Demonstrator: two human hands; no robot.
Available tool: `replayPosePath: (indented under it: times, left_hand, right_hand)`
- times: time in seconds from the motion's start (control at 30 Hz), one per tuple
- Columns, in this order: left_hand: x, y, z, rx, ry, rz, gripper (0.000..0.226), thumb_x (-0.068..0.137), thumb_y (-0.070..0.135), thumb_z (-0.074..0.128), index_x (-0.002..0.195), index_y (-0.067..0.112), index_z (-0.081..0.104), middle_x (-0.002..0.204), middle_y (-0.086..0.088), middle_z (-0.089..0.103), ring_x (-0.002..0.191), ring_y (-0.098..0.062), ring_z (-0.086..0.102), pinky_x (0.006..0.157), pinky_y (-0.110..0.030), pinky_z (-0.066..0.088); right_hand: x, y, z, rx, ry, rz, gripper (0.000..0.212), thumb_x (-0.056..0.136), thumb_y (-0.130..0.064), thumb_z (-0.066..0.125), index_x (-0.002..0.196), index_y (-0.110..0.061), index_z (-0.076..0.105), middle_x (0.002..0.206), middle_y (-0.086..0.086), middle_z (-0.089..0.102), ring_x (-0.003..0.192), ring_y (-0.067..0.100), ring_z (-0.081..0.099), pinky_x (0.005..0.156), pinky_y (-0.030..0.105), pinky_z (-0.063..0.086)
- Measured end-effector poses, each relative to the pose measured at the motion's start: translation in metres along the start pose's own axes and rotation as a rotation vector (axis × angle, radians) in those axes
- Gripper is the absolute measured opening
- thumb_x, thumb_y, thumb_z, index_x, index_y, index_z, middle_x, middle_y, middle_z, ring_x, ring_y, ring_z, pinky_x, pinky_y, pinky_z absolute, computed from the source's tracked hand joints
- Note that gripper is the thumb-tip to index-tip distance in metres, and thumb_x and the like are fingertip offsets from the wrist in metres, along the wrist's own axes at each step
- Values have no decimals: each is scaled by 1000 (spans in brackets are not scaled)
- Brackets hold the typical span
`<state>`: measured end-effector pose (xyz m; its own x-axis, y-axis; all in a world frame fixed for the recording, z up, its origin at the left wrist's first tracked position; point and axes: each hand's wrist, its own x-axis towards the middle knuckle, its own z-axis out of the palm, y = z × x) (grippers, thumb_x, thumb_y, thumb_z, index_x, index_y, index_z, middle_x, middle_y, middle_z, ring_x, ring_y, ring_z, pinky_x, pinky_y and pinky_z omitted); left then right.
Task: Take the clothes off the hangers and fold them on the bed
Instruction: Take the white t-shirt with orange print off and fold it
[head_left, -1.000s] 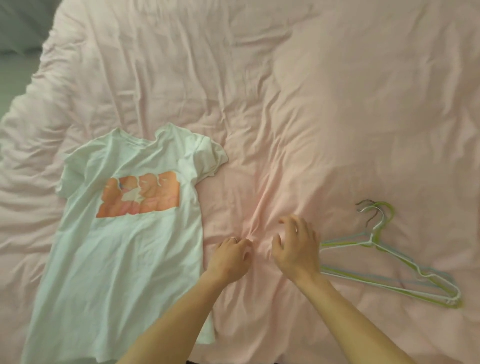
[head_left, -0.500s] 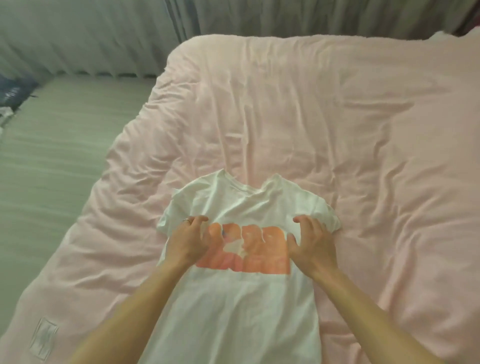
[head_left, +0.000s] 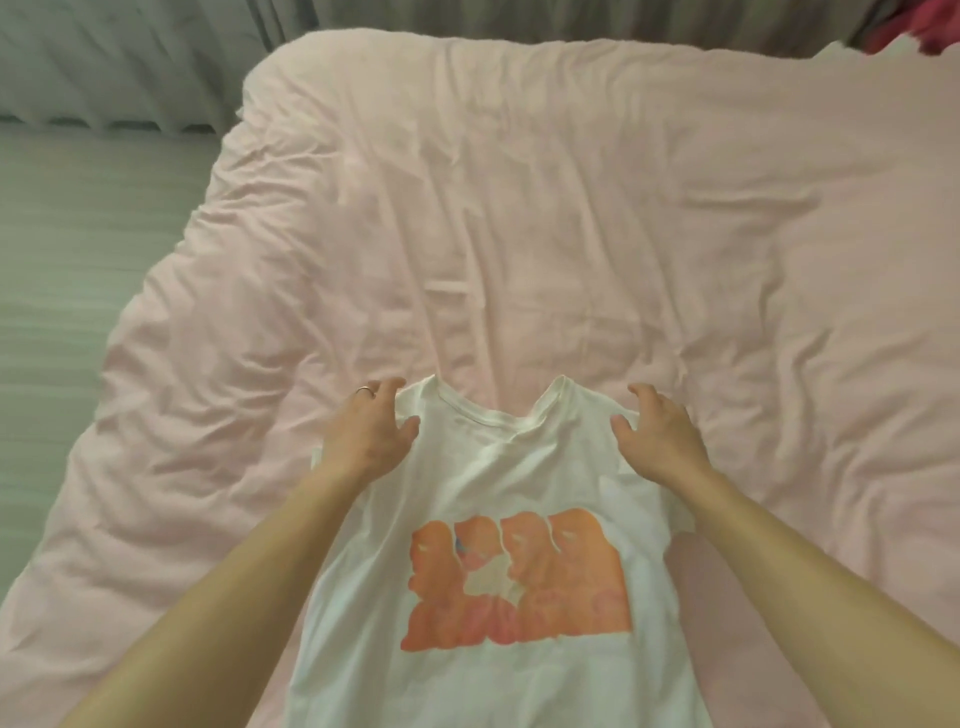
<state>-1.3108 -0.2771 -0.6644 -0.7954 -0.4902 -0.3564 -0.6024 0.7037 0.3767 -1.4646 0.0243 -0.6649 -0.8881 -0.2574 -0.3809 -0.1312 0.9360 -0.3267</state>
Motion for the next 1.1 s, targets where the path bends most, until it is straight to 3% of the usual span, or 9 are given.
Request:
replayPosePath:
  times: [0.23, 0.37, 0.43, 0.53, 0.6, 0.77, 0.9, 1.03, 1.1]
  left_hand:
    - [49, 1, 17, 14, -90, -50, 55, 95, 48, 55, 144, 27, 41, 137, -8, 50, 128, -28, 49, 103, -45, 44]
    - [69, -2, 20, -64, -71, -43, 17, 96, 46, 54, 105, 32, 60, 104, 0, 60, 102, -25, 58, 86, -39, 49]
    - [70, -2, 19, -164, 43, -41, 15, 98, 43, 54, 103, 30, 61, 100, 1, 57, 93, -22, 54, 79, -36, 43]
    - [69, -8, 16, -344, 244, -89, 16, 99, 41, 54, 102, 27, 62, 93, 3, 61, 89, -23, 56, 77, -39, 45]
    - [73, -13, 18, -360, 248, -119, 16, 99, 45, 54, 100, 30, 61, 92, 5, 64, 91, -26, 60, 78, -41, 47]
    - [84, -5, 32, -167, 207, -161, 20, 100, 51, 47, 105, 37, 61, 98, 5, 56, 92, -24, 55, 75, -36, 38]
    - [83, 1, 32, -167, 314, -175, 25, 102, 52, 42, 113, 37, 60, 96, 6, 50, 93, -26, 54, 77, -34, 33]
    - [93, -7, 28, -126, 195, -204, 21, 95, 59, 48, 101, 41, 57, 99, 4, 62, 91, -23, 55, 74, -35, 36]
    - [93, -9, 23, -105, 130, -173, 22, 94, 60, 47, 104, 43, 56, 105, 2, 64, 90, -24, 56, 74, -35, 39]
  right_hand:
    - [44, 8, 10, 7, -52, 22, 58, 96, -50, 52, 145, -22, 41, 138, -4, 57, 132, 25, 46, 103, 42, 39]
    - [63, 9, 19, 2, -123, -27, 26, 97, -45, 52, 103, -21, 61, 93, -5, 63, 104, 26, 61, 81, 35, 42]
    - [68, 14, 18, 89, -45, -50, 25, 99, -37, 51, 88, -15, 59, 81, -1, 60, 94, 31, 61, 70, 33, 35]
    - [71, 21, 8, 143, 240, -56, 26, 101, -36, 50, 94, -14, 62, 93, 7, 65, 93, 33, 59, 69, 34, 33]
    - [72, 23, 6, 97, 323, -39, 29, 103, -40, 46, 101, -16, 63, 102, 6, 63, 98, 33, 58, 71, 35, 35]
    - [86, 32, 27, -32, 126, 55, 34, 102, -50, 40, 103, -23, 60, 110, 6, 58, 103, 34, 58, 75, 36, 38]
    - [84, 31, 28, -12, 287, 50, 35, 103, -50, 38, 105, -22, 58, 109, 5, 59, 98, 35, 59, 73, 37, 38]
    - [85, 29, 28, -108, 136, 117, 34, 103, -46, 37, 106, -20, 57, 117, 12, 61, 108, 36, 57, 83, 41, 40]
    - [79, 18, 26, -108, 164, 131, 27, 101, -36, 43, 114, -18, 57, 124, 14, 57, 118, 37, 50, 93, 45, 38]
